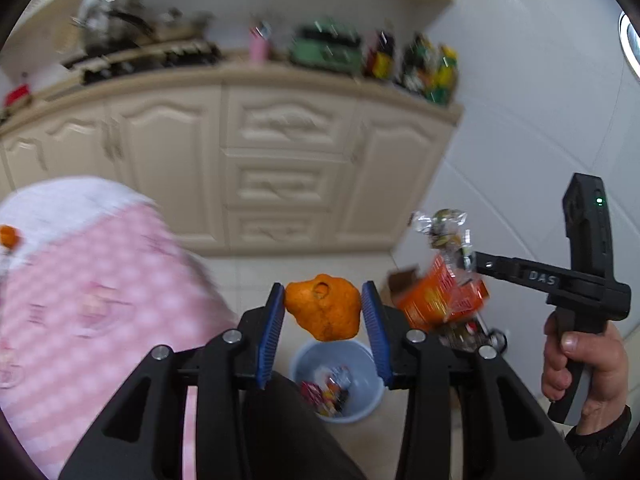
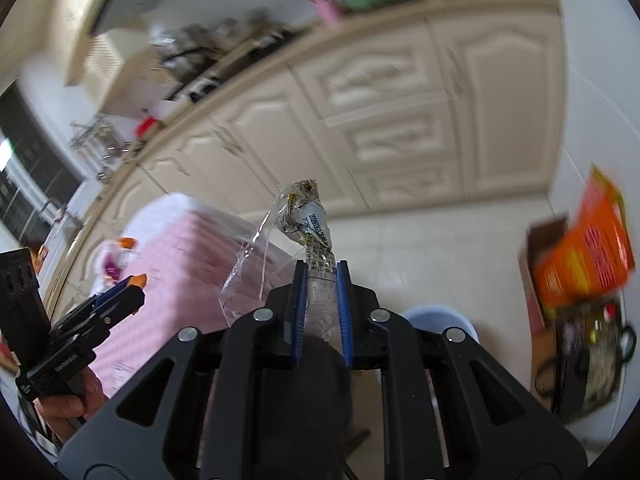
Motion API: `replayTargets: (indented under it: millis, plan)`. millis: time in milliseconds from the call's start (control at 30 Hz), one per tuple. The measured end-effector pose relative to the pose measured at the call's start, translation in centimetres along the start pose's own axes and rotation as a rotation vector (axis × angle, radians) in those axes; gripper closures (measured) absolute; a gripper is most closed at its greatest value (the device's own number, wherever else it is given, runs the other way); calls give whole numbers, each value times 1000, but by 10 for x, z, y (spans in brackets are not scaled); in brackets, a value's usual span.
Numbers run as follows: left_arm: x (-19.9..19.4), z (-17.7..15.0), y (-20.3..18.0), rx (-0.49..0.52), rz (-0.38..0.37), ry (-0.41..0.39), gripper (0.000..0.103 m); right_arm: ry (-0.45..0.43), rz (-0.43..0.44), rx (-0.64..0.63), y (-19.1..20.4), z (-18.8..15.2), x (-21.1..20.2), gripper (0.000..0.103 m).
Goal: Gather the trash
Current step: 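Carry orange nut and clear bag to the blue bin and open both tools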
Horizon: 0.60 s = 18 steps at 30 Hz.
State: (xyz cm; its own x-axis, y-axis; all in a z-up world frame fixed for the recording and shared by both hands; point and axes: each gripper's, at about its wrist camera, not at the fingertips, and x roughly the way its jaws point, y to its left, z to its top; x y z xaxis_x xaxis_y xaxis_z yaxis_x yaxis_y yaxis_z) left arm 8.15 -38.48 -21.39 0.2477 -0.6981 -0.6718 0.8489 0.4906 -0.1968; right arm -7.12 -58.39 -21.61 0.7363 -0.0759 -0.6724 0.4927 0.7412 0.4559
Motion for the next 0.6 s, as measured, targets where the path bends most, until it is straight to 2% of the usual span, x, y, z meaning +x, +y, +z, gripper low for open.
replayTargets:
  millis: [100, 233, 433, 467, 500, 533, 567, 600]
  plan:
    - [42, -9, -17, 8, -29, 82, 65, 84, -58, 53, -40, -16, 27, 88]
    - [98, -26, -33, 23, -49, 196, 65, 158, -76, 133, -80, -36, 57, 88]
    - [153, -36, -44, 34, -68, 306, 62, 230, -76, 201, -108, -57, 91, 87]
    - [163, -35, -46, 42, -62, 327, 58, 251, -81, 214, -114, -60, 99, 87]
    - [171, -36, -46, 47, -44, 346, 38, 272, -89, 221, -117, -63, 104, 84]
    - [180, -37, -47, 47, -13, 352, 23, 295, -102, 227, -120, -66, 110, 57]
    - [182, -38, -45, 46, 3, 348, 21, 309, -112, 228, -121, -68, 114, 12]
    - [183, -38, -43, 42, 21, 346, 19, 303, -121, 227, -123, -70, 115, 6]
